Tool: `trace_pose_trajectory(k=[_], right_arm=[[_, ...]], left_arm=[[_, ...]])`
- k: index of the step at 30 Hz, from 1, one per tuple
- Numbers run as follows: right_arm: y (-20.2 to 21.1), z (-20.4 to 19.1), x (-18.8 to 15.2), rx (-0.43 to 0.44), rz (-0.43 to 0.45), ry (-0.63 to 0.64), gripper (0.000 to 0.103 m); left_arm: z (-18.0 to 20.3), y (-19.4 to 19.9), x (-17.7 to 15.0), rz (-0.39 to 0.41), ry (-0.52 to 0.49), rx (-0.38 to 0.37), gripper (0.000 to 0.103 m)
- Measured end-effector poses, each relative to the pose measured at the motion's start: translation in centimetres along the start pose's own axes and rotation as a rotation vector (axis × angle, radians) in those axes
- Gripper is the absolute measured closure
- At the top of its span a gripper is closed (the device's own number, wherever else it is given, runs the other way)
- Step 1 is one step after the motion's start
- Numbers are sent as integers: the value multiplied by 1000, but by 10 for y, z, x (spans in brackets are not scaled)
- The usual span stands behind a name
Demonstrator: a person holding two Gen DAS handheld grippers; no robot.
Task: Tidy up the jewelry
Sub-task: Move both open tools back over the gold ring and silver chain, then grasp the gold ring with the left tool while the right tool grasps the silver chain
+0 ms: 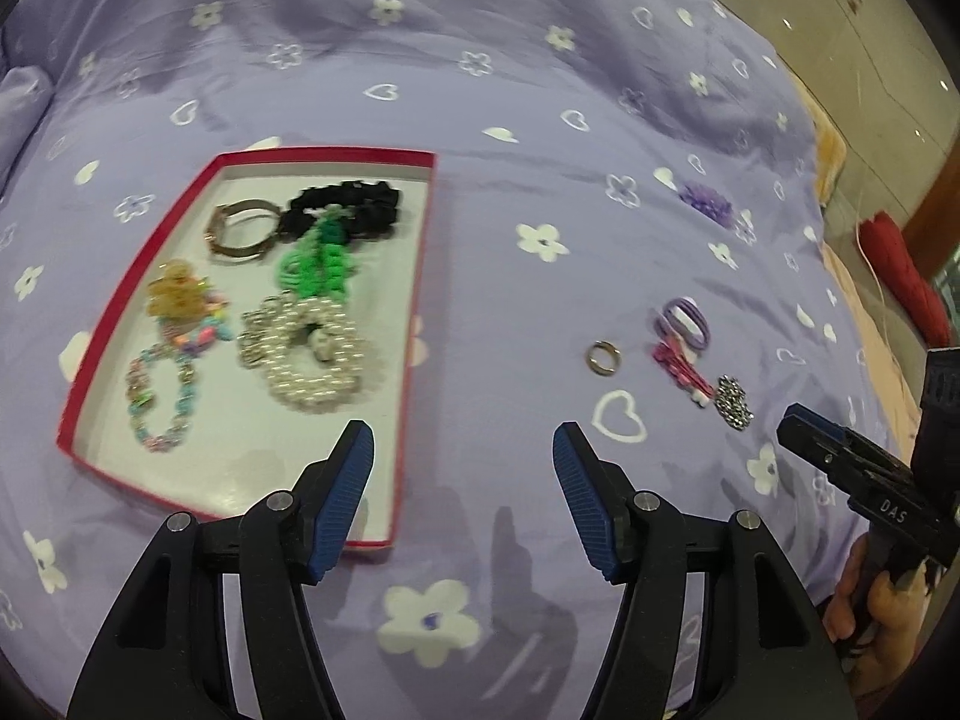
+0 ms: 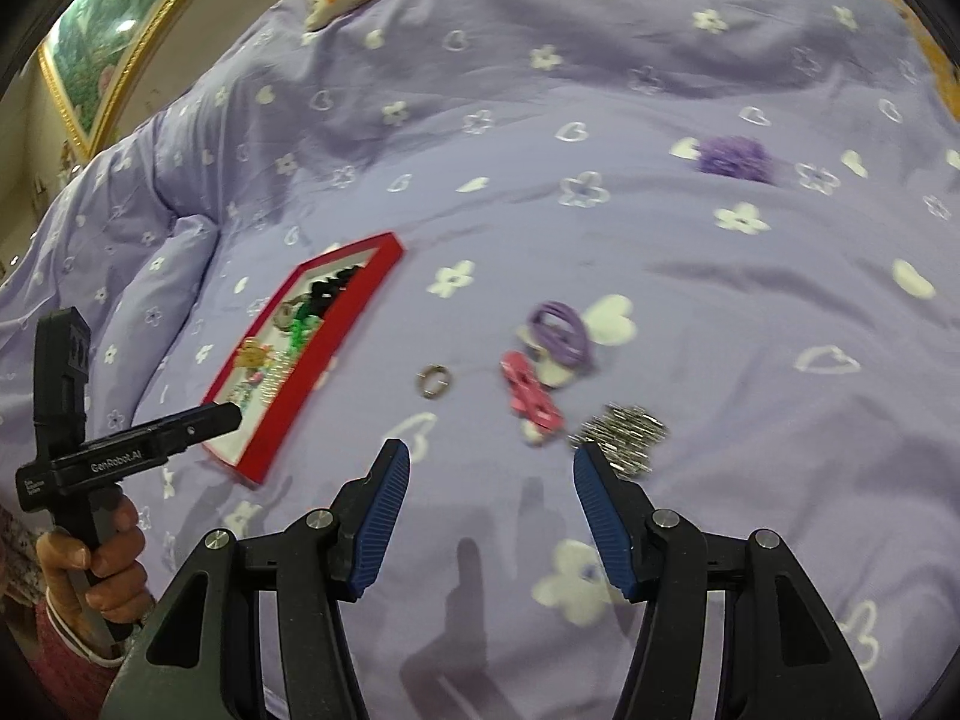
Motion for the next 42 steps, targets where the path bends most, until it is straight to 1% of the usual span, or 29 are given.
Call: trace_pose_trajectory(k=[5,11,15,19,25,30,32,35,36,37,38,39,40,41,42], right_arm=[[0,16,-9,-48,-11,10,43],[-11,27,-15,-77,-32,25,41],[-19,32,-16,-108,-44,51,41],[-26,35,-16,-113,-55,69,39],[-35,39,-13,-124,-63,101,39],[-47,40,-13,-134,-76,132,38],[-51,39,-13,-150,-77,158,38],[-54,37,-13,-178,-80,197,40],[-55,36,-12,-180,-80,201,42],[-56,37,-12,-181,-79,203,44],[-56,37,-11,-184,-77,202,48],[-56,38,-11,-187,-76,200,55],[-56,39,-11,-188,-75,199,58],[-55,38,-11,-190,-74,199,64],[-55,38,-11,-192,-72,199,73]], left_arm=[[19,-12,-4,-20,-46,-5,38],[35,-31,-9,-51,-85,-4,37],[45,-41,-7,-55,-107,-15,37],[55,-55,-1,-61,-123,-27,37],[68,-82,6,-78,-168,-10,37],[79,-104,5,-106,-200,-14,36],[81,-108,5,-97,-217,-8,33],[84,-112,6,-78,-241,11,33],[84,-112,6,-73,-247,14,36],[86,-112,6,-66,-257,15,45],[87,-112,6,-63,-268,10,54],[89,-111,5,-60,-279,5,58],[91,-110,4,-58,-287,1,69],[92,-109,3,-58,-295,-6,82],[94,-108,2,-59,-301,-11,82]])
Point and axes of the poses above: each gripper's, at about its wrist camera, not at the fingertips, and y roughly against the way its jaws point, z to its right, x to its top, the point moved 9 cm from there along -y, roughly the way its jaws point, and after that the axes turned 11 degrees about y, right-handed, at the moved point
